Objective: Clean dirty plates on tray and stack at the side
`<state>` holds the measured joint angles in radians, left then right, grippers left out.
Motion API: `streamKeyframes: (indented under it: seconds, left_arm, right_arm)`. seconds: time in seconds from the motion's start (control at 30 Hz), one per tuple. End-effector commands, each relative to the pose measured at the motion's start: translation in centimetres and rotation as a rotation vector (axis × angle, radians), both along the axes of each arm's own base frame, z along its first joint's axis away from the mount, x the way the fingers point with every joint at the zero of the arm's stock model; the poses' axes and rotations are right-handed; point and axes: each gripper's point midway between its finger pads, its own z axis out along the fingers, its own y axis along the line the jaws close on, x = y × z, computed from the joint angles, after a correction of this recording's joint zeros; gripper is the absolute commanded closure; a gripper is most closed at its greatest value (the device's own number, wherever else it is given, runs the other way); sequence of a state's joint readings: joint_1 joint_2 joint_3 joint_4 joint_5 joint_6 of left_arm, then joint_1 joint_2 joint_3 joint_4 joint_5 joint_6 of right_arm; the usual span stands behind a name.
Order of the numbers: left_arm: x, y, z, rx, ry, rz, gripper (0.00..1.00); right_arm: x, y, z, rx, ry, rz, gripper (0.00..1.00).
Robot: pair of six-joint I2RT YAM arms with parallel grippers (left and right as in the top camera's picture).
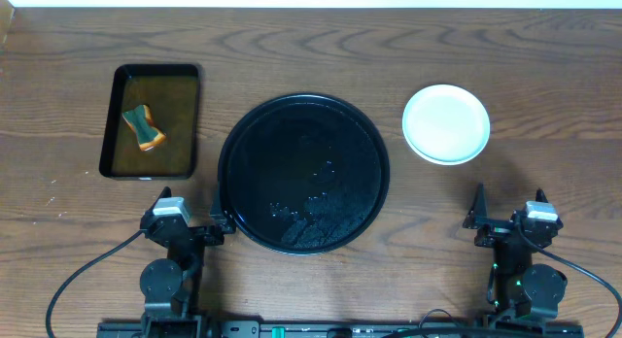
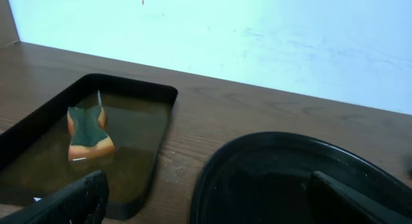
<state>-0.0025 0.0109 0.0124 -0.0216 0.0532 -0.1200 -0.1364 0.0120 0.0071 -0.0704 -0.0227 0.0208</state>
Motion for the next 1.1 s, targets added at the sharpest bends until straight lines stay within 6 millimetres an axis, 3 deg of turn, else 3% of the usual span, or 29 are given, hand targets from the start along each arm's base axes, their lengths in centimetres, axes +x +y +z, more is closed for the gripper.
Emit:
streamKeyframes:
  seconds: [0.0,0.2,1.07]
  left_arm:
    - [-0.16,0.08,-1.41,0.074,0.049,-0.003,0.02]
    - [-0.16,0.09,-1.42,0.163,0.05,-0.014,0.02]
    - [-0.17,0.37,-1.46,0.172,0.052,-0.003,0.02]
  right_arm:
    - [-0.07,-0.32,-0.05,-0.011,0.001,-0.014,0.01]
    - [-0.07,-0.32,-0.05,-0.011,0.001,-0.014,0.01]
    - [-0.07,-0.32,-0.04,-0.011,0.001,-0.014,0.01]
